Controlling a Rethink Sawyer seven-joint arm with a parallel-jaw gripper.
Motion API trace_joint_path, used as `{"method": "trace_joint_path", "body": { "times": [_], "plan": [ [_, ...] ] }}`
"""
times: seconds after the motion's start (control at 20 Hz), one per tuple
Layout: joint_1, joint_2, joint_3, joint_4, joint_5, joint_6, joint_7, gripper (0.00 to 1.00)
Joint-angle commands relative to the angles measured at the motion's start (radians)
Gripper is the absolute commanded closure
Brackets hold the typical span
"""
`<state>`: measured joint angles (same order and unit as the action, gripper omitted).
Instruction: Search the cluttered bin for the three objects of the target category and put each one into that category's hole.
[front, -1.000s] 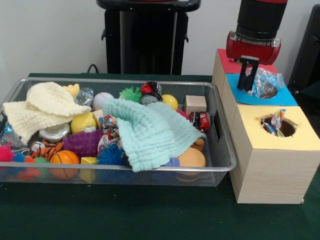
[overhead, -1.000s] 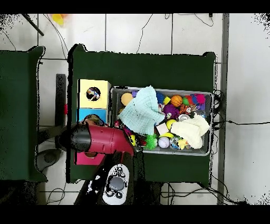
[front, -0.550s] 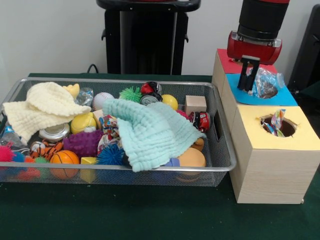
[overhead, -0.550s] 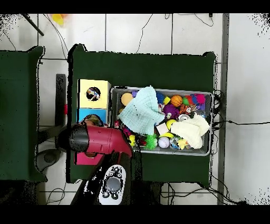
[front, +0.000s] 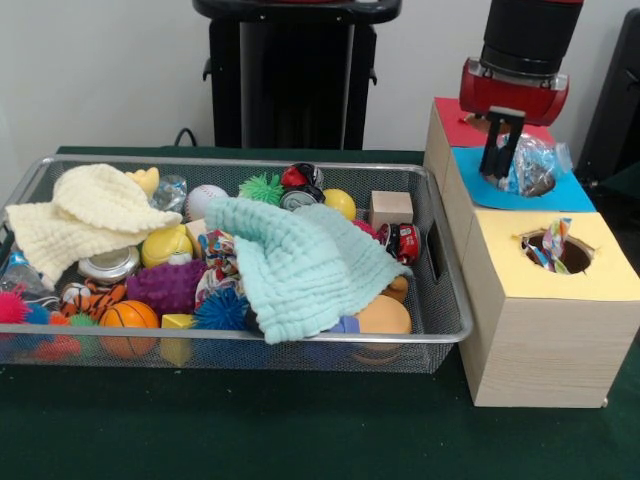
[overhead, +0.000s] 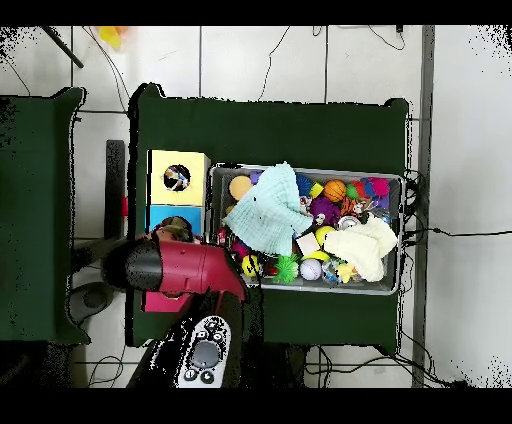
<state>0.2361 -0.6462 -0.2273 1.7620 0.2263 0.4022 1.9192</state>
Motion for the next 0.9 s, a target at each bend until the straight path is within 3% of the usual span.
{"method": "trace_joint_path", "body": {
  "times": [0.05, 0.15, 0.4, 0.7, 0.9],
  "plan": [
    [0.049, -0.124, -0.001, -0.016, 0.017, 0.228, 0.201, 1.00],
    [0.036, -0.143, 0.012, 0.004, 0.025, 0.224, 0.184, 1.00],
    [0.021, -0.101, 0.022, -0.007, 0.025, 0.160, 0.181, 1.00],
    [-0.063, -0.002, 0.102, 0.016, 0.010, -0.052, 0.134, 1.00],
    [-0.078, 0.011, 0.111, 0.020, 0.000, -0.091, 0.136, 1.00]
  ]
}}
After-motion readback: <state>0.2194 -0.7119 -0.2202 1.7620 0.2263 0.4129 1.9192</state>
